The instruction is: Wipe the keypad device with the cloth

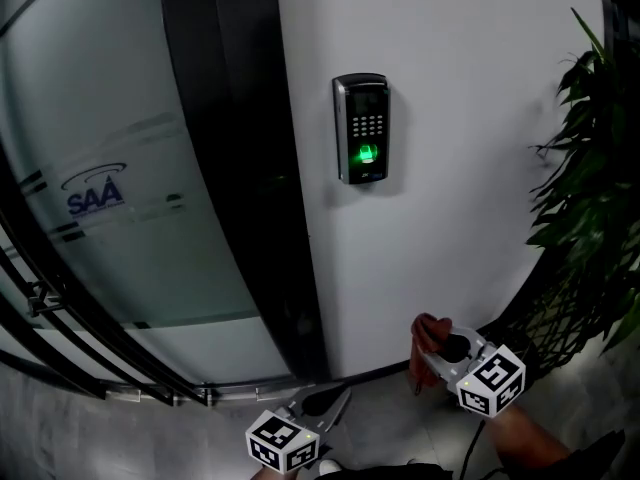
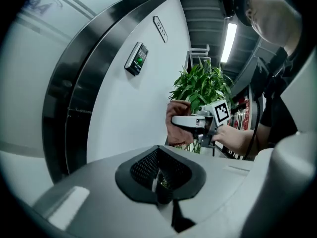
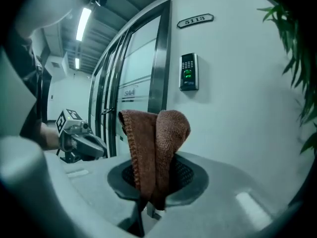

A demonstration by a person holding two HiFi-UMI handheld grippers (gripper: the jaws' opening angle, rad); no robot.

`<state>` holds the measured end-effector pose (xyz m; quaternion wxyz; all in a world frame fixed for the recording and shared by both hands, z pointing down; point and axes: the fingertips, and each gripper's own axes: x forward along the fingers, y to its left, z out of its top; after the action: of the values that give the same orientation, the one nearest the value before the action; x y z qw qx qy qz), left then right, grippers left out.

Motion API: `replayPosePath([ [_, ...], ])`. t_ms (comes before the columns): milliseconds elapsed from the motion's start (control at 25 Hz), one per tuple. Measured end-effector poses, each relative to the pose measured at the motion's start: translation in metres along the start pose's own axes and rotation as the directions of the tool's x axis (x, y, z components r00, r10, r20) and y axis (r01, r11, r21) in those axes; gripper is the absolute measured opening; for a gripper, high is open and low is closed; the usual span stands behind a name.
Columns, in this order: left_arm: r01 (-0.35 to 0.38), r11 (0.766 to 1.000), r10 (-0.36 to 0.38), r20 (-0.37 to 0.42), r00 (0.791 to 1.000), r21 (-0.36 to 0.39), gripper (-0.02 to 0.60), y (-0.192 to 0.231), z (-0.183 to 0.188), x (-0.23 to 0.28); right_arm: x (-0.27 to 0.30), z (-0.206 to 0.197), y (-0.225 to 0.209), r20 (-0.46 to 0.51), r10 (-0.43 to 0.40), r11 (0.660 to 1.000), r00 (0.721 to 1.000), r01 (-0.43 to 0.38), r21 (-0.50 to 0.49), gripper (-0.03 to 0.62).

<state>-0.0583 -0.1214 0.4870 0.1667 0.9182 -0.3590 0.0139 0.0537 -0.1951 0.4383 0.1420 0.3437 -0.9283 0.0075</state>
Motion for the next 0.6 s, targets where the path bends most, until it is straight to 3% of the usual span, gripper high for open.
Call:
replayPosePath([
  [160, -0.043, 0.999, 0.043, 0.003, 0.999, -0.011, 0.017, -0.029, -0.008, 0.014, -0.039, -0.026, 0.006, 0.011, 0.034, 0.998, 0.999, -0.035, 0.053, 0.055],
  [360, -0.099, 0.995, 0.099, 0.008, 0.995, -0.032, 0.017, -0.076, -0.024, 0.039, -0.086, -0.062, 0.017, -0.015, 0.123, 0.992, 0.992, -0.122, 0.03, 0.055],
  [600, -0.217, 0.976, 0.218, 0.044, 0.975, -0.028, 0.017, -0.115, -0.04, 0.043, -0.132, -0.088, 0.02, -0.01, 0.222, 0.974, 0.975, -0.221, 0.049, 0.054],
])
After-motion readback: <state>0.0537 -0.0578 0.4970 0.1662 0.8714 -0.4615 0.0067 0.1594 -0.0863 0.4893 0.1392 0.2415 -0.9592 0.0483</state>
